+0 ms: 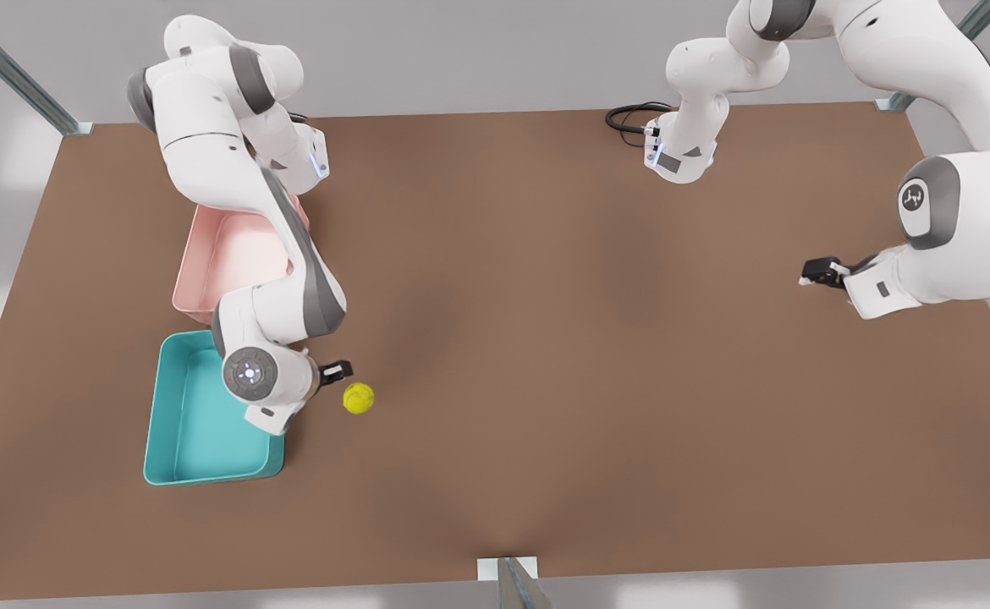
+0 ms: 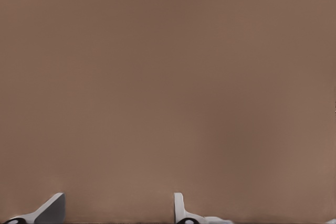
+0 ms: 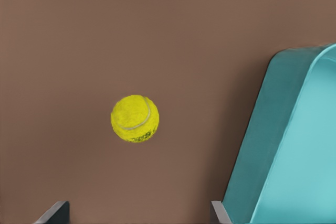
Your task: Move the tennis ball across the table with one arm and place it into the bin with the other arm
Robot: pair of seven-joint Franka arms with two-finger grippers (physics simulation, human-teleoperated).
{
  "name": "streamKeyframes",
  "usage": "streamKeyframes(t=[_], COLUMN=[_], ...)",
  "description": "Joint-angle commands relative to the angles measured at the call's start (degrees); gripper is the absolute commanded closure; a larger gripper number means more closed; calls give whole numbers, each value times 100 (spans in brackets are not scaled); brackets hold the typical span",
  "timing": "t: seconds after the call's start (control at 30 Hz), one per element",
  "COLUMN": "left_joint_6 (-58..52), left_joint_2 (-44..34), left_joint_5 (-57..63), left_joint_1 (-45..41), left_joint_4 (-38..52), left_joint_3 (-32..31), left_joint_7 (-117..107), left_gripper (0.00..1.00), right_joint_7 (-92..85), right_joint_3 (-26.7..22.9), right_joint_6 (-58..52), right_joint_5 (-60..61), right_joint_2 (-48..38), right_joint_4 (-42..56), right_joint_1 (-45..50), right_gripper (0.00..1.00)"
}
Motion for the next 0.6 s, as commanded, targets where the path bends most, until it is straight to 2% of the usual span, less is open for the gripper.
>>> streamKeyframes(t=[0.0,0.57], left_joint_6=[-495,-487], left_joint_2=[0,114], left_joint_5=[20,11], left_joint_1=[0,-237], left_joint_4=[6,-20], left_joint_3=[5,-82], left_joint_7=[-2965,-3211], left_gripper=[0,0], right_joint_7=[1319,1293], right_joint_3=[-5,-67], right_joint_6=[1100,1452], right_joint_5=[263,158], right_joint_2=[169,776], right_joint_4=[11,-279], right_joint_1=[-8,-192], right_gripper=[0,0])
